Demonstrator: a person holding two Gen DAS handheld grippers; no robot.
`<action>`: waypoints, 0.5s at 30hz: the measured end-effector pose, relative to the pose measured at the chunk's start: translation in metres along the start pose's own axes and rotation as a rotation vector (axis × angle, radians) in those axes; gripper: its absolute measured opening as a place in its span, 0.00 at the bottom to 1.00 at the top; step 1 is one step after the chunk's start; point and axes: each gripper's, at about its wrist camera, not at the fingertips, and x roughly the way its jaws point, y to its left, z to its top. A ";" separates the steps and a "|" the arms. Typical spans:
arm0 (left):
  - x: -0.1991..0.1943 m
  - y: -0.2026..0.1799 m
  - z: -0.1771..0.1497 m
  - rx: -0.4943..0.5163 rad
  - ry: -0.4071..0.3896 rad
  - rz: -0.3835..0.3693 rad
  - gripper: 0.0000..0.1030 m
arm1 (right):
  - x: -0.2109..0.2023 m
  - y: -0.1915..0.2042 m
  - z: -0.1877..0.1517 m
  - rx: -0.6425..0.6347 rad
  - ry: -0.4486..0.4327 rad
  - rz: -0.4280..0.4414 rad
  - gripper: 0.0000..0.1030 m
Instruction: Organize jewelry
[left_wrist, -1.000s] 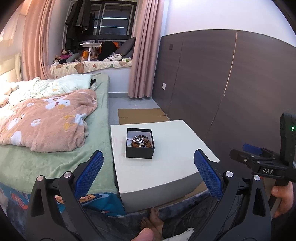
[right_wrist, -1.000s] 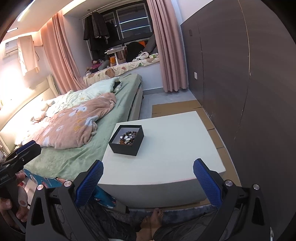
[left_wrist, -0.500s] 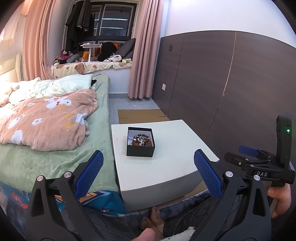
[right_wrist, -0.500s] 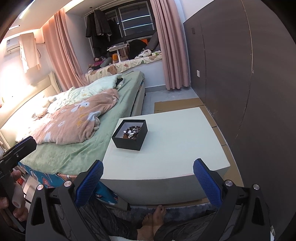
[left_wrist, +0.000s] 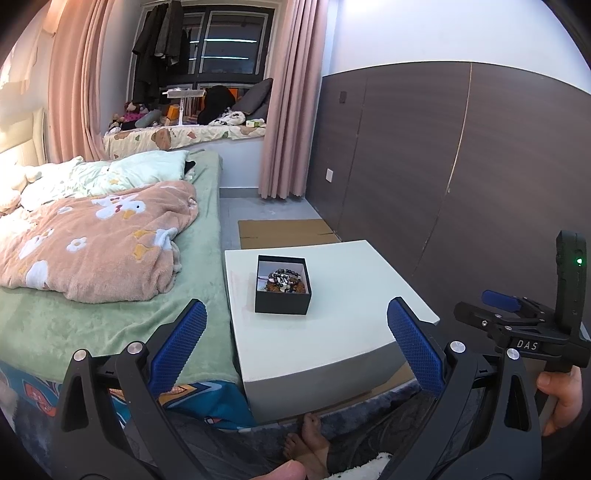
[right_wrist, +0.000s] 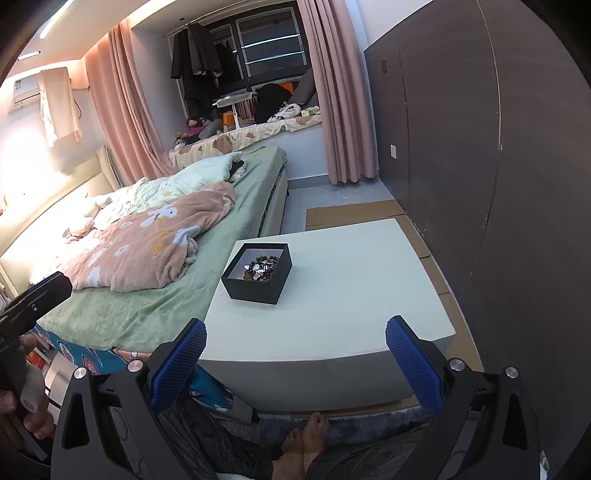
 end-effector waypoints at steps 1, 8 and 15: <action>0.000 -0.001 0.000 0.008 0.000 0.000 0.95 | 0.000 -0.001 -0.001 0.000 0.000 -0.001 0.93; 0.000 -0.007 0.002 0.019 -0.002 0.003 0.95 | 0.001 -0.007 -0.001 0.004 -0.002 -0.008 0.93; 0.000 -0.009 0.002 0.017 -0.005 0.004 0.95 | 0.000 -0.007 0.000 0.000 -0.003 -0.010 0.93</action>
